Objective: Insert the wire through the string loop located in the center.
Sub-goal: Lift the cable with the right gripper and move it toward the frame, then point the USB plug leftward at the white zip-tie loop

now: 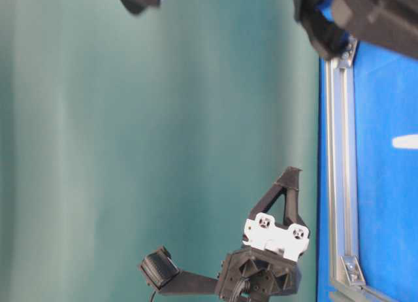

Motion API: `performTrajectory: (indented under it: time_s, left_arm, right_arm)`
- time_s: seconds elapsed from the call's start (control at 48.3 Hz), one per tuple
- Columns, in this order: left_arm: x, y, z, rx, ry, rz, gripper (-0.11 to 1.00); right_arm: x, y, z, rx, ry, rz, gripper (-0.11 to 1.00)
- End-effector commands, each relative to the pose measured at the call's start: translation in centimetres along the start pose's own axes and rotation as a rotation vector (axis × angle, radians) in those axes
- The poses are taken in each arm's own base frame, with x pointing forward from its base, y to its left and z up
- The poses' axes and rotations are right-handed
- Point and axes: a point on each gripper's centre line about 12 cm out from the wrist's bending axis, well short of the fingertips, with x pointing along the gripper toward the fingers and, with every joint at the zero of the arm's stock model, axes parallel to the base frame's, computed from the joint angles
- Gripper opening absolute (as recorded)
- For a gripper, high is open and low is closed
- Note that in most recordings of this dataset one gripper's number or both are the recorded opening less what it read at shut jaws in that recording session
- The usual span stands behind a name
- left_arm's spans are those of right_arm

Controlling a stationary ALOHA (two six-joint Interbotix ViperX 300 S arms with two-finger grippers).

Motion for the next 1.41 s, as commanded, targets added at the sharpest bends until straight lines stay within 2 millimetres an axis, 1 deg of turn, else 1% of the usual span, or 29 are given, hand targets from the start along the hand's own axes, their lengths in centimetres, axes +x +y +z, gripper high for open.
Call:
performTrajectory:
  time_s: [0.0, 0.145, 0.311, 0.476, 0.704, 0.808, 0.973, 1.201, 1.388]
  left_arm:
    - [-0.2, -0.1, 1.6, 0.001, -0.052, -0.003, 0.00]
    - [-0.2, -0.1, 1.5, 0.000, -0.051, -0.003, 0.00]
    - [-0.2, -0.1, 1.6, 0.001, -0.051, -0.003, 0.00]
    - [-0.2, -0.1, 1.6, 0.001, -0.052, -0.003, 0.00]
    - [-0.2, -0.1, 1.6, 0.001, -0.052, -0.005, 0.00]
    - [-0.2, -0.2, 1.6, 0.003, -0.050, -0.008, 0.00]
    - [-0.3, -0.3, 1.5, 0.003, -0.050, -0.010, 0.00]
    - [-0.3, -0.4, 1.5, 0.002, -0.050, -0.012, 0.00]
    - [-0.2, -0.5, 1.5, 0.003, -0.050, -0.017, 0.00]
  right_arm:
    - [-1.3, 0.3, 0.9, 0.002, -0.038, 0.012, -0.03]
    - [-2.8, 0.1, 0.1, 0.002, -0.022, 0.008, -0.03]
    - [-4.1, -0.2, -0.8, 0.004, -0.004, 0.003, -0.03]
    - [-4.5, -0.3, -1.2, 0.004, 0.005, 0.001, -0.03]
    - [-4.5, -0.9, -1.0, 0.011, -0.006, -0.014, -0.03]
    - [-4.6, -1.8, -0.9, 0.020, -0.013, -0.038, -0.03]
    - [-4.9, -3.9, -0.6, 0.043, -0.027, -0.095, -0.03]
    - [-5.8, -6.6, -0.9, 0.075, -0.023, -0.172, -0.03]
    - [-6.1, -7.8, -1.0, 0.088, -0.029, -0.206, -0.03]
